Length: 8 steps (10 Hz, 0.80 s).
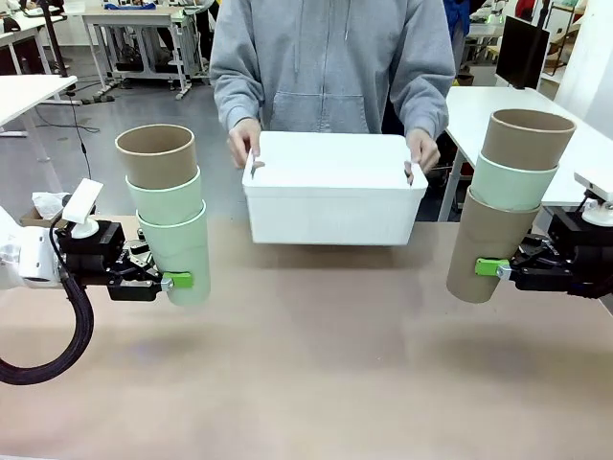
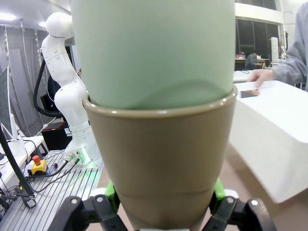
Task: Stack the cups and store them in the basket.
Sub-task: Place the stack of Reusable plastic cups into the Pantry Basket.
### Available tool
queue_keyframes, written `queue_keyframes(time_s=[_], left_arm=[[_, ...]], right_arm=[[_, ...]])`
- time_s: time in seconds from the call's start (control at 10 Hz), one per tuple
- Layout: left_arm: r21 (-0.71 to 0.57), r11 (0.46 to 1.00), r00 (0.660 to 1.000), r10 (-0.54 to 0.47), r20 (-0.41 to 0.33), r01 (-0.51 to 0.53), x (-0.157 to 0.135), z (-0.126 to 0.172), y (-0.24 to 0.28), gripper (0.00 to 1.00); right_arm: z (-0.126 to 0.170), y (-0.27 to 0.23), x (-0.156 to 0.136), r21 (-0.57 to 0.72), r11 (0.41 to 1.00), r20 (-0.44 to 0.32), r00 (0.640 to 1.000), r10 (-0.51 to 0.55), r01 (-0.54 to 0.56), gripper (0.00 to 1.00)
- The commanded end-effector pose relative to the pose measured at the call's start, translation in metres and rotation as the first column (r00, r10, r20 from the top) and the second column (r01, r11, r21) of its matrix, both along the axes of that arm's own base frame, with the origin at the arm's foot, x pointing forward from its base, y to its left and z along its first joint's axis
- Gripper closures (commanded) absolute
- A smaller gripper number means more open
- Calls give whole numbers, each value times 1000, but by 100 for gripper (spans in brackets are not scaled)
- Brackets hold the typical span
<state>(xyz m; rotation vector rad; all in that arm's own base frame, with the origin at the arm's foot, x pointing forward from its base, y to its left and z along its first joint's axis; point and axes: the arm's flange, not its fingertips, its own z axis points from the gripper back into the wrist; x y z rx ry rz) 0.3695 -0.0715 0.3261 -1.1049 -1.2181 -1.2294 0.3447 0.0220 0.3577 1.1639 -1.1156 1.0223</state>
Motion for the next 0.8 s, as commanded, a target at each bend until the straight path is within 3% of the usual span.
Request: queue_keyframes(time_s=[0.0, 0.7], left_arm=[[-3, 1000, 1000, -3, 3, 3, 0, 3, -1, 17], [-3, 1000, 1000, -3, 3, 3, 0, 3, -1, 17]], right_arm=[[3, 0, 1, 1, 1000, 10, 1000, -2, 2, 15], [3, 0, 1, 1, 1000, 10, 1000, -2, 2, 15]])
